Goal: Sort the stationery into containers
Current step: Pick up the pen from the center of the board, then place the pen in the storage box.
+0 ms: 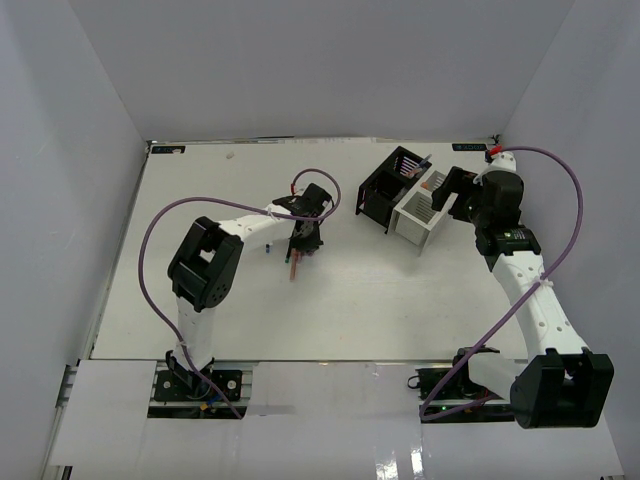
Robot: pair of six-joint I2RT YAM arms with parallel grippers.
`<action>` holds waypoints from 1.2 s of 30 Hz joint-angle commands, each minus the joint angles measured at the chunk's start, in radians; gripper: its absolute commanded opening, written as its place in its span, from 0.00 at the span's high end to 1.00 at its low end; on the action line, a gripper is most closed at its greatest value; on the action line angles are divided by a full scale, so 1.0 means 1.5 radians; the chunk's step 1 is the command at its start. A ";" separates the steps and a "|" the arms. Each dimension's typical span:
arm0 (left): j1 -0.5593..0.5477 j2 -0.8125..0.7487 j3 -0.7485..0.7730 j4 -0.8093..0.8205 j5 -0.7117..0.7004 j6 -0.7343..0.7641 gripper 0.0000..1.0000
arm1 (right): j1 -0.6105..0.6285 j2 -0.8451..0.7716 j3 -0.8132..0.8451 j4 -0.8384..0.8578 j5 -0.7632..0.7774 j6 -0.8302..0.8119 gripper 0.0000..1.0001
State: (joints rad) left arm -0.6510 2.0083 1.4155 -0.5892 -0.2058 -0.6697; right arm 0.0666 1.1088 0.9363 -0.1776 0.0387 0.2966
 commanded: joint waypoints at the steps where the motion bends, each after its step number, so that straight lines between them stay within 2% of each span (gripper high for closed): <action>1: -0.001 0.001 -0.008 -0.029 -0.016 0.013 0.80 | -0.002 -0.018 -0.002 0.031 -0.019 0.005 0.10; 5: -0.001 -0.022 -0.013 -0.031 -0.018 0.019 0.90 | -0.001 -0.020 -0.003 0.039 -0.051 -0.001 0.11; 9: -0.001 -0.058 -0.003 -0.038 -0.017 0.030 0.93 | 0.001 -0.016 -0.001 0.056 -0.106 -0.018 0.10; 13: -0.001 -0.136 0.001 -0.029 0.000 0.060 0.96 | 0.012 0.015 0.033 0.068 -0.239 -0.027 0.07; 16: -0.001 -0.211 -0.027 0.026 0.039 0.133 0.99 | 0.034 0.062 0.090 0.048 -0.333 -0.026 0.05; 18: -0.001 -0.257 -0.081 0.094 0.075 0.207 1.00 | 0.057 0.089 0.138 0.031 -0.387 -0.022 0.04; 23: -0.001 -0.405 -0.210 0.247 0.187 0.372 1.00 | 0.135 0.173 0.228 -0.018 -0.436 -0.015 0.04; 27: -0.001 -0.466 -0.271 0.287 0.258 0.438 1.00 | 0.187 0.217 0.275 -0.013 -0.458 0.010 0.06; 36: -0.001 -0.522 -0.299 0.335 0.302 0.483 0.99 | 0.257 0.315 0.351 -0.044 -0.493 0.030 0.10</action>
State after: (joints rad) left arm -0.6502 1.2743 0.9726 -0.1501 0.1993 0.0078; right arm 0.4332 1.5616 1.3983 -0.2085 -0.6548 0.3225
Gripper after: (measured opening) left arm 0.229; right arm 0.909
